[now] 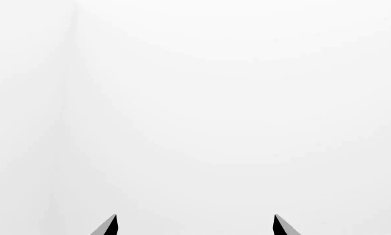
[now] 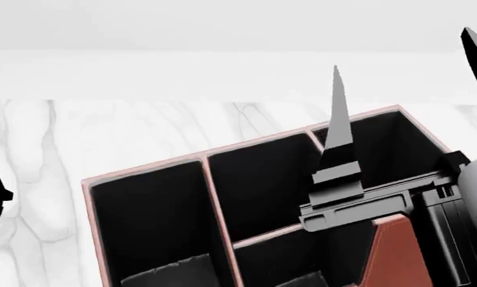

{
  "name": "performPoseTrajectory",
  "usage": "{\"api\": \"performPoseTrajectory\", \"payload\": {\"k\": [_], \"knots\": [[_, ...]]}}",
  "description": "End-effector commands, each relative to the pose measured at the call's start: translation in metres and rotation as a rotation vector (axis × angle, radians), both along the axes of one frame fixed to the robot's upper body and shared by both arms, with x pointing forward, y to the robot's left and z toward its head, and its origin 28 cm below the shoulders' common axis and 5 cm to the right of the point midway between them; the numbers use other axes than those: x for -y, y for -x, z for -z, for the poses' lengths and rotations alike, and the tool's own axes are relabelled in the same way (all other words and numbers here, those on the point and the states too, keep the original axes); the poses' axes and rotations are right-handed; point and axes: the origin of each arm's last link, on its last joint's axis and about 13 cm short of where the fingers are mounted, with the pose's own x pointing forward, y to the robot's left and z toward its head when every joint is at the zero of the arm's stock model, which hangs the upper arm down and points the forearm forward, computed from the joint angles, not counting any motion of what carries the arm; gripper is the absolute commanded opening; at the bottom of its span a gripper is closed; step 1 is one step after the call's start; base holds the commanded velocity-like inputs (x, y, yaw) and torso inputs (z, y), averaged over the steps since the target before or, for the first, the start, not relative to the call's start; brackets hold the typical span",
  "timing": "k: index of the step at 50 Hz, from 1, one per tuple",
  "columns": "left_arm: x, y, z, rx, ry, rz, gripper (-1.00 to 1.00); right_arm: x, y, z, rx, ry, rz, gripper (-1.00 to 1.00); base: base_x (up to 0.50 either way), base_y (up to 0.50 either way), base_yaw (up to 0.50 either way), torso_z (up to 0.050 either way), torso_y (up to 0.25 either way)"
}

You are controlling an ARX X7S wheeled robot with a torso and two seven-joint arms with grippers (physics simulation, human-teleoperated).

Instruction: Pick up the book and place it in the front compartment of the caddy.

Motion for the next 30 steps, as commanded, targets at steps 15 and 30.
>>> {"api": "performPoseTrajectory", "payload": {"k": [15, 30], "knots": [[-0.003, 0.000, 0.001, -0.003, 0.009, -0.015, 1.00, 0.041, -0.014, -0.019, -0.201, 0.255, -0.337, 1.00, 0.00, 0.00, 0.00, 0.000, 0.000], [-0.003, 0.000, 0.000, -0.004, 0.007, -0.018, 1.00, 0.056, 0.003, -0.006, -0.418, 0.358, -0.501, 1.00, 0.00, 0.00, 0.00, 0.000, 0.000]]}}
